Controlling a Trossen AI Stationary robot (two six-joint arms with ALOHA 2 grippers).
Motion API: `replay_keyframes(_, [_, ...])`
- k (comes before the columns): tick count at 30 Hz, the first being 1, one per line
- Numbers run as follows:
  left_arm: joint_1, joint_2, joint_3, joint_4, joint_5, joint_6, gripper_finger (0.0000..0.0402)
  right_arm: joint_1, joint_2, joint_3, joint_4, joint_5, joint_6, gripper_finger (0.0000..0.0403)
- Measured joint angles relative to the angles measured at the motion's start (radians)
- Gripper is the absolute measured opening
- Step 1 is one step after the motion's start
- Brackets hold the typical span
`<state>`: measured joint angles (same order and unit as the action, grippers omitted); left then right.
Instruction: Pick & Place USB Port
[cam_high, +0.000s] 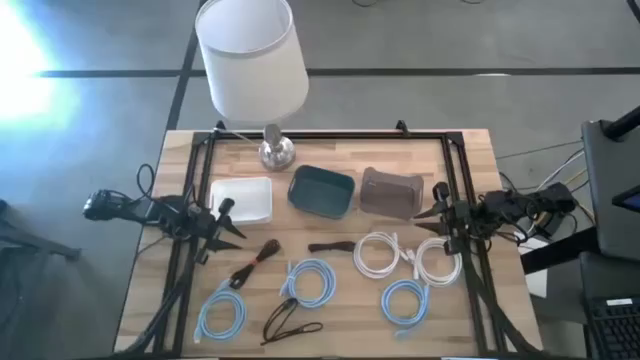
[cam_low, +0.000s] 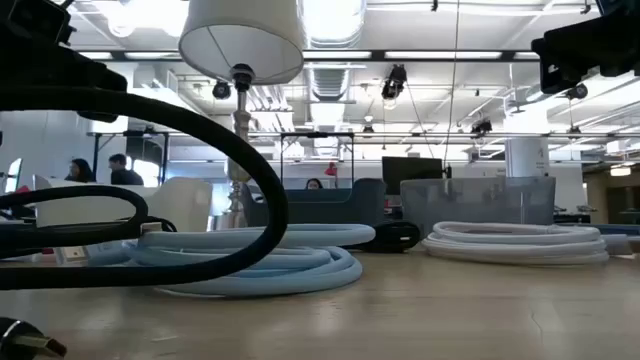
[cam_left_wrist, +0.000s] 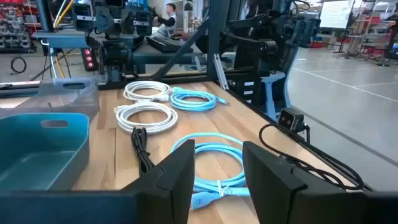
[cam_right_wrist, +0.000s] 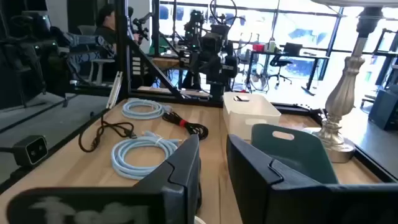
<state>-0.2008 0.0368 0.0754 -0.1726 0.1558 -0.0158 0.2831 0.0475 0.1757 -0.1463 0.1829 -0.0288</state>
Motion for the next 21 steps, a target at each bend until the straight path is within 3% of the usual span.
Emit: replay_keyframes(21, [0.0, 0.0, 0.0, 0.0, 0.0, 0.0, 0.014, 0.0, 0.0, 0.0, 0.0, 0.0, 0.002, 0.0087])
